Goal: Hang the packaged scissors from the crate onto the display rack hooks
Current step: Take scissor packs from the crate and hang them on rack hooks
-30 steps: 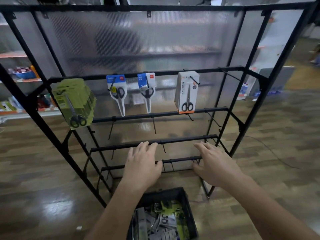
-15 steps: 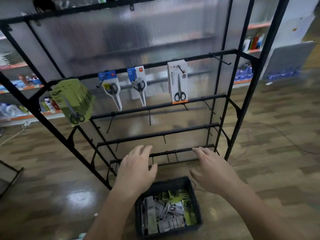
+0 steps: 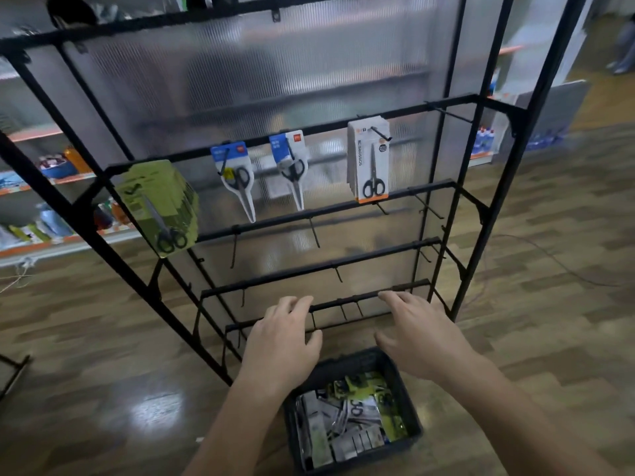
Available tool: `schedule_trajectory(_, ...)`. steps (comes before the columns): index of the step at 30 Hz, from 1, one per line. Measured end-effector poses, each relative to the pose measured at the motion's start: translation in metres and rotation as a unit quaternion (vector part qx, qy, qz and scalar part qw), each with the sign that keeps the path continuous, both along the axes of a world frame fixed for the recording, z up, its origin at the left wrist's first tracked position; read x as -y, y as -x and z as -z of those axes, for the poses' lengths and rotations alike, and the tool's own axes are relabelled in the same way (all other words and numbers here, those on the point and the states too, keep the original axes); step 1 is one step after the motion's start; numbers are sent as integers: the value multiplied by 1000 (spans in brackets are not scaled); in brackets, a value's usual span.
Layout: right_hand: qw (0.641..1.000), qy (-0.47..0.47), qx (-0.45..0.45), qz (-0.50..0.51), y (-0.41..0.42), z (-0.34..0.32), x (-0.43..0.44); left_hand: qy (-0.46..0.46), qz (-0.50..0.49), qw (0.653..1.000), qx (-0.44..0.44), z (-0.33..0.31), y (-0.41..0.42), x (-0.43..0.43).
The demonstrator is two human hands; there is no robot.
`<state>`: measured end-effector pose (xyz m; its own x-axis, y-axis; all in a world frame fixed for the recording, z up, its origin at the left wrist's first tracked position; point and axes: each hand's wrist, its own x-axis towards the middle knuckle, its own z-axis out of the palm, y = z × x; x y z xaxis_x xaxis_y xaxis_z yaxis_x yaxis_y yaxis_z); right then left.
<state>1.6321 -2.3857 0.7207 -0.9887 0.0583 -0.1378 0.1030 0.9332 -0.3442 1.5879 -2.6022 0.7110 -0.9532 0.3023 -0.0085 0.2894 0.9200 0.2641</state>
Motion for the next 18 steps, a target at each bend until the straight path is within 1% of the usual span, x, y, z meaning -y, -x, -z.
schedule_trajectory(12,997,-38,34,57,-5,11,62,-23,58,998,22,23,21,57)
schedule_trajectory(18,995,-54,42,68,5,16,86,-30,72,997,29,30,32,78)
